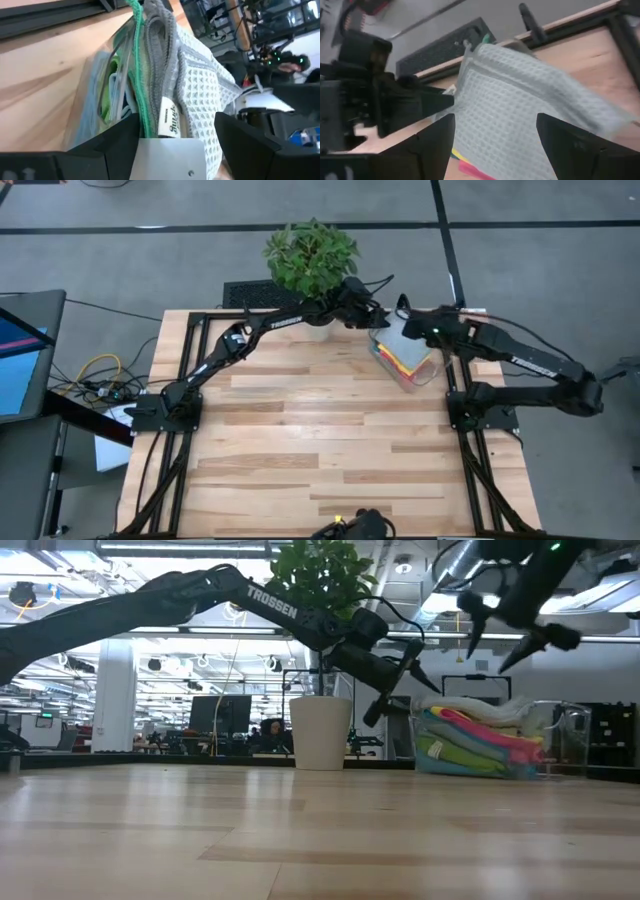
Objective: Fold microfiber towels
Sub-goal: Put the stacked microfiber towels into the transparent bin
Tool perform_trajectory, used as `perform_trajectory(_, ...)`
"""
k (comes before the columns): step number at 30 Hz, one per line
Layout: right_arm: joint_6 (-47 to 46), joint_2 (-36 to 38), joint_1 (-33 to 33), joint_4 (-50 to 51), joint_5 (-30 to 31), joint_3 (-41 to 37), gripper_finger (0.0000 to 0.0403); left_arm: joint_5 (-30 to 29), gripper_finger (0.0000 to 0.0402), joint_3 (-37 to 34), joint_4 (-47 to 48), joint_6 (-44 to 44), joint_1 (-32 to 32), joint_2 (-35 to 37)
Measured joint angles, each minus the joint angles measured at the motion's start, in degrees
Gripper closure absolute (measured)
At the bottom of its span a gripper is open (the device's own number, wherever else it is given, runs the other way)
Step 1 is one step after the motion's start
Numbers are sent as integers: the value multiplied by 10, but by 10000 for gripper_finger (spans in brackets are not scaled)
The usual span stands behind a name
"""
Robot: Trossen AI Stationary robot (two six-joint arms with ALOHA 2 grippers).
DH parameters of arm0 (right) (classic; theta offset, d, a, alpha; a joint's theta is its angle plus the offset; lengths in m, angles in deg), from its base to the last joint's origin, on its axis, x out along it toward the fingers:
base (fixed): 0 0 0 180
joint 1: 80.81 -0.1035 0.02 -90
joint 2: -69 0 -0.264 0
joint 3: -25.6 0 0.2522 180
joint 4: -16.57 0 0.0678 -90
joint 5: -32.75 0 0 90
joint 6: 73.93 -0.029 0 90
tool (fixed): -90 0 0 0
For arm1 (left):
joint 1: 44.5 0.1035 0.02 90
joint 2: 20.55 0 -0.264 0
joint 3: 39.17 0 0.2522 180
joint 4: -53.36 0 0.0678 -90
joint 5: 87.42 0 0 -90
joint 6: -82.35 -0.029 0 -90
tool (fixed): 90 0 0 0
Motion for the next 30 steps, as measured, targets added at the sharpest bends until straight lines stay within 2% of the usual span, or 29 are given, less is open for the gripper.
perform_trajectory(8,23,-117,20,-36,-11,-12,97,13,150,1,97,-65,-1,19)
perform_trajectory(12,60,-164,40,-72,-59,-16,97,7,150,0,140,-101,-4,32)
perform_trajectory(19,83,-220,36,-84,-90,-16,101,-2,150,0,219,-124,-10,48)
perform_trajectory(23,91,-209,30,-74,-87,-16,101,-11,150,0,258,-134,-19,56)
perform_trajectory(30,103,-133,40,-69,-65,-16,101,-42,150,-1,286,-124,-25,75)
